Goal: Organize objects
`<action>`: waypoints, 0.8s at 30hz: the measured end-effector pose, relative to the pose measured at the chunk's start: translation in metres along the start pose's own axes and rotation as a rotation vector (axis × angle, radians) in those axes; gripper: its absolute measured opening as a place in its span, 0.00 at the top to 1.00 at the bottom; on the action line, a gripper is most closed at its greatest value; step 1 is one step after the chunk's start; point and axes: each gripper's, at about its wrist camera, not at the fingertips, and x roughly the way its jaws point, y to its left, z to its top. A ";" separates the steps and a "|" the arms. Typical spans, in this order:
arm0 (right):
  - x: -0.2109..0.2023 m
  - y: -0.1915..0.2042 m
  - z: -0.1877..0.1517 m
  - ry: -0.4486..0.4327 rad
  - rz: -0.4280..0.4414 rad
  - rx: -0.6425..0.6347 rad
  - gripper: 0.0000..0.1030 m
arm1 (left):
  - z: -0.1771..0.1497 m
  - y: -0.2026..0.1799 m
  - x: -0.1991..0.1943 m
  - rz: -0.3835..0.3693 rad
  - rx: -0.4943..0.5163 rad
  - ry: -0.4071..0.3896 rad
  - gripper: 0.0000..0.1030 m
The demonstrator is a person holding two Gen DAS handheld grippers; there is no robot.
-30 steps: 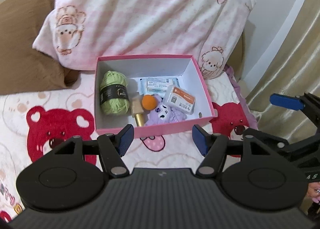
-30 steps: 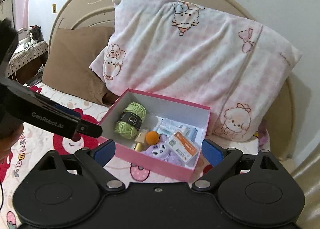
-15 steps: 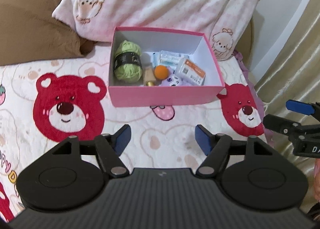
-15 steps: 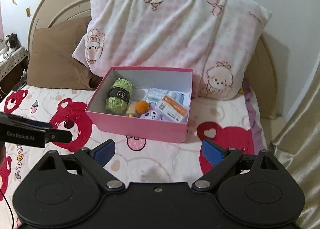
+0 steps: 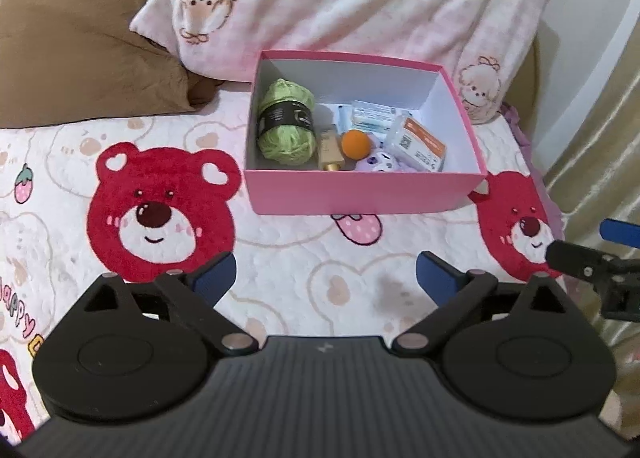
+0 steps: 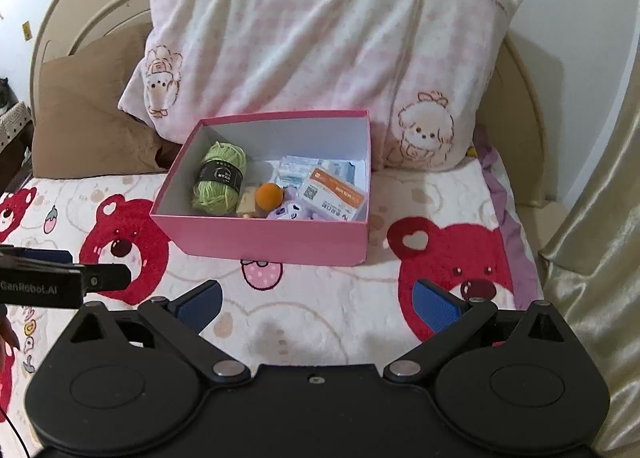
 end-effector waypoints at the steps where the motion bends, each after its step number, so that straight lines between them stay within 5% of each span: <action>1: 0.000 0.000 0.000 0.005 0.000 0.005 0.00 | 0.000 0.001 0.001 0.000 0.002 0.000 0.02; 13: -0.005 0.022 0.008 0.053 -0.067 -0.150 0.00 | 0.003 0.016 -0.019 -0.044 0.016 0.041 0.00; 20: 0.000 0.025 0.015 0.049 -0.027 -0.126 0.00 | 0.005 0.009 -0.024 0.058 0.035 0.031 0.00; 24: 0.003 0.020 0.013 0.034 -0.021 -0.047 0.00 | 0.001 0.003 -0.017 0.041 0.062 0.049 0.00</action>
